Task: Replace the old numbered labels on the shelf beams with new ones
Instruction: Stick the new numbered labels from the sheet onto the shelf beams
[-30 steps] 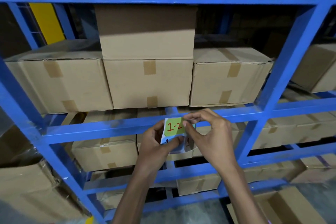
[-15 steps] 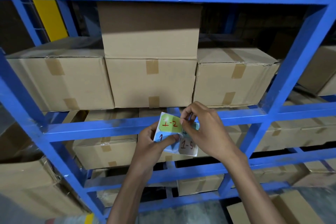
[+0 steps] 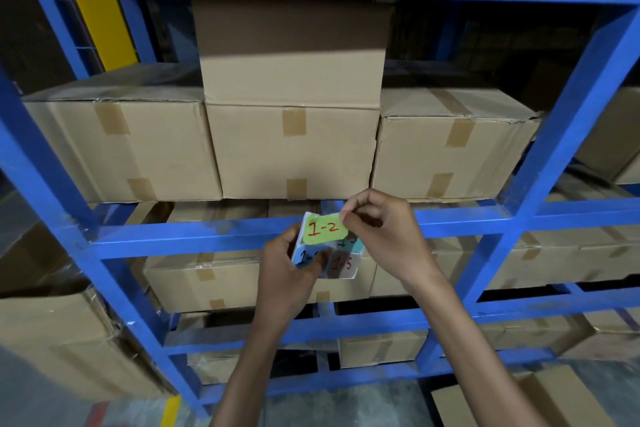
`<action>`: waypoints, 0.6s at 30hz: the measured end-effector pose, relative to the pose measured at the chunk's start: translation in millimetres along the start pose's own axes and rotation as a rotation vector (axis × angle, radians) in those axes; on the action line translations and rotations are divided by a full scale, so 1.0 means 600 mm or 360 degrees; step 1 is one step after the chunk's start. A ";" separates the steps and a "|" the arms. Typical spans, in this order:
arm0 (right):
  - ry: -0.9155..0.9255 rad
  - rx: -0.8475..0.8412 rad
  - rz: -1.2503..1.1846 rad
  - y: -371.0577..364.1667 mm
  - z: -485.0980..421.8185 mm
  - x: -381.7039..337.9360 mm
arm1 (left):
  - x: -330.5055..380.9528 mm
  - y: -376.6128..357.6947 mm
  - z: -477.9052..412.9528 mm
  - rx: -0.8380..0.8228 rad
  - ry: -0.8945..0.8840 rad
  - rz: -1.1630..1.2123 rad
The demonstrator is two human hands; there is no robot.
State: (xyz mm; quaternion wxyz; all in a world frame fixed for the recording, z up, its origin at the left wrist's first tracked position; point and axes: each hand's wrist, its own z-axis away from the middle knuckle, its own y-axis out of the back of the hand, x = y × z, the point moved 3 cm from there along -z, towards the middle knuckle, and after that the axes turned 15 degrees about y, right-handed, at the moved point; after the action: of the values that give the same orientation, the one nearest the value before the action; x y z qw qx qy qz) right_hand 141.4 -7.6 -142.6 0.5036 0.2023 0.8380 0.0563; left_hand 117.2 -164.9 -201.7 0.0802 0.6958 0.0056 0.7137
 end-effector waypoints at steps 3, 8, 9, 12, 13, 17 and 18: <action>-0.0003 0.0040 -0.0093 0.012 0.000 -0.006 | -0.001 -0.002 -0.005 0.0068 -0.0021 -0.0042; 0.0265 0.0015 0.0310 0.045 -0.011 -0.052 | 0.007 -0.007 -0.039 0.0288 -0.0168 -0.0264; 0.0301 0.0032 0.0395 0.052 -0.016 -0.060 | 0.012 -0.010 -0.048 0.0356 -0.0241 -0.0314; 0.0381 0.0063 0.0526 0.070 -0.025 -0.083 | 0.039 -0.017 -0.062 0.0521 -0.0457 -0.0334; 0.0379 0.0077 0.0524 0.077 -0.028 -0.088 | 0.051 -0.020 -0.064 0.0561 -0.0509 -0.0349; 0.0377 0.0184 0.0458 0.112 -0.047 -0.110 | 0.079 -0.022 -0.072 0.0643 -0.0604 -0.0309; 0.0404 0.0205 0.0437 0.118 -0.054 -0.115 | 0.084 -0.022 -0.074 0.0617 -0.0556 -0.0242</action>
State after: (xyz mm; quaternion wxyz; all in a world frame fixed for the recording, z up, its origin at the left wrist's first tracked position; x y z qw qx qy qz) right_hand 161.9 33.5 -49.3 0.3675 0.3377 0.8612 0.0958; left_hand 73.2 -141.3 -154.8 -0.0014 0.8084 0.1804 0.5602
